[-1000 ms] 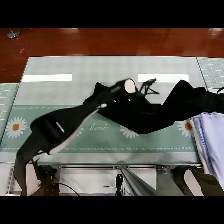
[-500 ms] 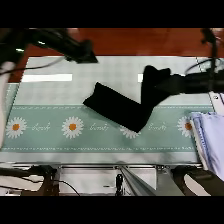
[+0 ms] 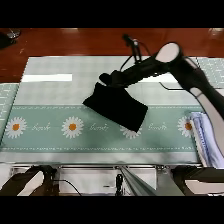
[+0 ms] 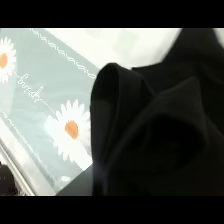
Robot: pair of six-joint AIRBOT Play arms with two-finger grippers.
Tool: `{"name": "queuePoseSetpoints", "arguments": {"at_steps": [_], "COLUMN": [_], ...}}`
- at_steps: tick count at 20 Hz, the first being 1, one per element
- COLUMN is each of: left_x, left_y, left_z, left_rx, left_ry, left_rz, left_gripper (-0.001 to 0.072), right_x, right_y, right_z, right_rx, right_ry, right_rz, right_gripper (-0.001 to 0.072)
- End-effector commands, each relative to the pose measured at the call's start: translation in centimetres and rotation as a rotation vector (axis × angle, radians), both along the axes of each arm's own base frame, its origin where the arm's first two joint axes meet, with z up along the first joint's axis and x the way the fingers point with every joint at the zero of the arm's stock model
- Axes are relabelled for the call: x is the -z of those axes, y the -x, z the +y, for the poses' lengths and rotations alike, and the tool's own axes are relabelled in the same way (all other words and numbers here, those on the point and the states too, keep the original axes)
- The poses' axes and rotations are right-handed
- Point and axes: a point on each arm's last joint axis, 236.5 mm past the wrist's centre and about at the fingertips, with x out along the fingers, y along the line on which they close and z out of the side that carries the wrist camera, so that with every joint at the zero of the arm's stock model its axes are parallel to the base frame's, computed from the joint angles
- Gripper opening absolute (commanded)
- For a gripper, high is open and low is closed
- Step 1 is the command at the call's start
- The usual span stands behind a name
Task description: Fold the shirts.
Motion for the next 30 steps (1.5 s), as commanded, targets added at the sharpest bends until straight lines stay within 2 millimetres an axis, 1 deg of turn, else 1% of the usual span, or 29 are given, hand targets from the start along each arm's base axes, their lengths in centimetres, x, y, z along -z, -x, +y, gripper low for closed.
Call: {"name": "queuePoseSetpoints", "arguments": {"at_steps": [1, 5, 6, 7, 8, 9, 10, 11, 12, 13, 14, 15, 16, 17, 18, 19, 20, 21, 22, 24, 25, 26, 28, 30], "left_x": [3.1, 10.7, 12.6, 14.5, 16.6, 18.4, 20.2, 21.7, 23.2, 24.3, 25.5, 26.4, 27.1, 27.7, 28.1, 28.5, 28.8, 29.0, 29.0, 28.9, 28.8, 28.7, 28.7, 28.7], "left_y": [4.2, 6.3, 6.5, 6.6, 6.5, 6.5, 6.4, 6.4, 6.6, 6.8, 7.1, 7.4, 7.7, 8.0, 8.2, 8.3, 8.4, 8.4, 8.4, 8.1, 8.1, 8.0, 8.0, 8.0], "left_z": [0.8, 0.0, -0.3, -0.6, -0.8, -0.9, -0.9, -0.8, -0.7, -0.7, -0.8, -0.8, -0.9, -0.9, -1.0, -1.0, -1.0, -1.0, -1.0, -0.9, -1.0, -1.1, -1.1, -1.1], "left_rx": [-0.078, -0.119, -0.125, -0.129, -0.136, -0.144, -0.158, -0.173, -0.184, -0.19, -0.194, -0.197, -0.198, -0.2, -0.201, -0.193, -0.193, -0.196, -0.199, -0.205, -0.205, -0.204, -0.204, -0.204], "left_ry": [0.003, 0.087, 0.115, 0.142, 0.166, 0.187, 0.201, 0.208, 0.213, 0.216, 0.219, 0.221, 0.223, 0.224, 0.225, 0.219, 0.219, 0.22, 0.22, 0.225, 0.231, 0.236, 0.237, 0.236], "left_rz": [-0.028, 0.051, 0.079, 0.112, 0.154, 0.192, 0.226, 0.254, 0.283, 0.306, 0.332, 0.354, 0.372, 0.387, 0.398, 0.403, 0.409, 0.41, 0.408, 0.398, 0.395, 0.395, 0.394, 0.394], "left_gripper": [0.0025, 0.0025, 0.0025, 0.0025, 0.0025, 0.0025, 0.0025, 0.0025, 0.0025, 0.0026, 0.0026, 0.0026, 0.0026, 0.0026, 0.0026, 0.0026, 0.0026, 0.0026, 0.0026, 0.0026, 0.0026, 0.0026, 0.0026, 0.0026], "right_x": [3.2, 5.8, 6.1, 6.0, 5.4, 4.4, 2.9, 1.2, -0.6, -2.3, -3.7, -4.6, -4.8, -4.4, -3.6, -2.4, -0.8, 1.6, 4.5, 10.5, 12.8, 14.7, 16.6, 17.7], "right_y": [-1.5, -3.4, -4.0, -4.5, -4.8, -4.9, -5.0, -5.1, -4.9, -4.3, -3.4, -2.4, -1.4, -0.4, 0.9, 2.2, 3.7, 5.4, 6.9, 9.6, 10.7, 11.6, 12.4, 12.3], "right_z": [4.2, 5.8, 6.1, 6.5, 6.8, 6.7, 6.2, 4.9, 2.6, -0.2, -3.9, -8.0, -12.7, -17.0, -21.0, -23.5, -24.6, -24.9, -24.5, -23.2, -22.4, -21.7, -20.1, -18.4], "right_rx": [0.002, 0.069, 0.098, 0.121, 0.136, 0.143, 0.145, 0.134, 0.113, 0.081, 0.052, 0.045, 0.079, 0.148, 0.25, 0.36, 0.467, 0.575, 0.671, 0.805, 0.839, 0.849, 0.793, 0.746], "right_ry": [-0.002, -0.018, -0.042, -0.069, -0.101, -0.135, -0.166, -0.182, -0.18, -0.166, -0.122, -0.046, 0.064, 0.169, 0.257, 0.29, 0.273, 0.234, 0.178, 0.072, 0.035, 0.022, 0.036, 0.02], "right_rz": [0.022, 0.059, 0.067, 0.075, 0.082, 0.093, 0.1, 0.094, 0.089, 0.083, 0.081, 0.075, 0.069, 0.063, 0.062, 0.062, 0.07, 0.09, 0.125, 0.233, 0.301, 0.356, 0.417, 0.468], "right_gripper": [0.0031, 0.0032, 0.0193, 0.0546, 0.0623, 0.0622, 0.0621, 0.0621, 0.0621, 0.0619, 0.0619, 0.0619, 0.0619, 0.0618, 0.0618, 0.0618, 0.0618, 0.0618, 0.0618, 0.0617, 0.0615, 0.0614, 0.0613, 0.0613]}}
